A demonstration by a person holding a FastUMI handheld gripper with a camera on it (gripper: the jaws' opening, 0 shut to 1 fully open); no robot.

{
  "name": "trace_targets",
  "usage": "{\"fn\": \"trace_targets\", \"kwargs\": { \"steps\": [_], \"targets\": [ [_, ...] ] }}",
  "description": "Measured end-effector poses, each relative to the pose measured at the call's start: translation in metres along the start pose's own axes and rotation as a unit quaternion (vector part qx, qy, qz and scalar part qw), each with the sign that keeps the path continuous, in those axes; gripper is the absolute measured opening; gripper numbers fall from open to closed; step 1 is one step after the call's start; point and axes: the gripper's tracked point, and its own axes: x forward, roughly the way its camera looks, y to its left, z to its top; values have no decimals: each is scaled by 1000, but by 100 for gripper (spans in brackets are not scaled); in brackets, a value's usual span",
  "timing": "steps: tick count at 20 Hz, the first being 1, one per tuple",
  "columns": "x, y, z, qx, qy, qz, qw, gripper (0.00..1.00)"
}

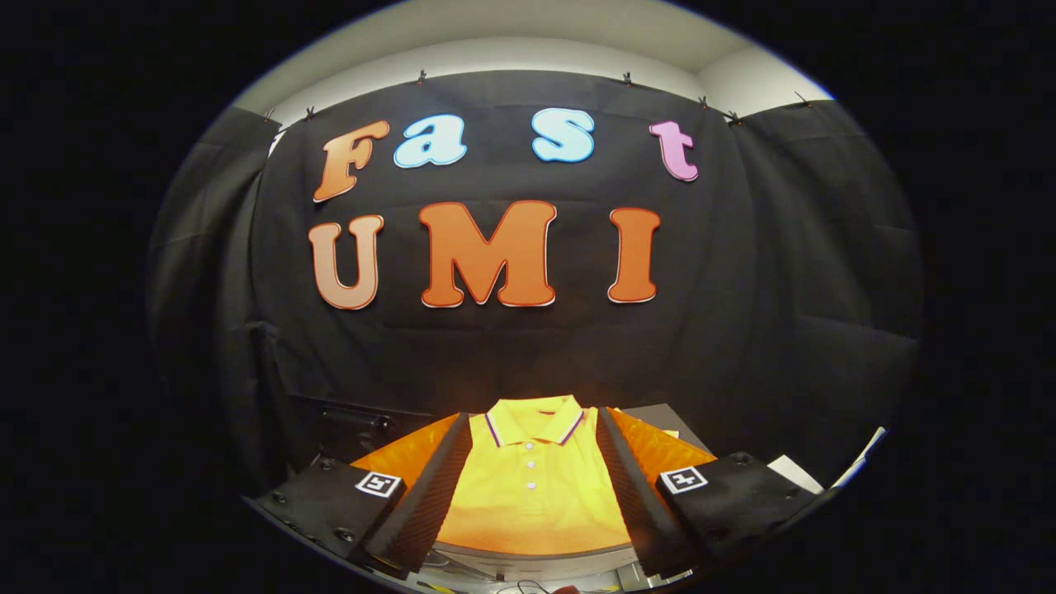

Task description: Put the clothes into the washing machine and then close the washing machine lid.

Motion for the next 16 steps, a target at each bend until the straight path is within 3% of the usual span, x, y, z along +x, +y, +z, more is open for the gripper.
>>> {"fn": "trace_targets", "kwargs": {
  "steps": [9, 16],
  "targets": [
    [94, -18, -106, 28, 156, -2, 987, 99],
    [119, -25, -137, 40, 216, -12, 976, 98]
  ]
}}
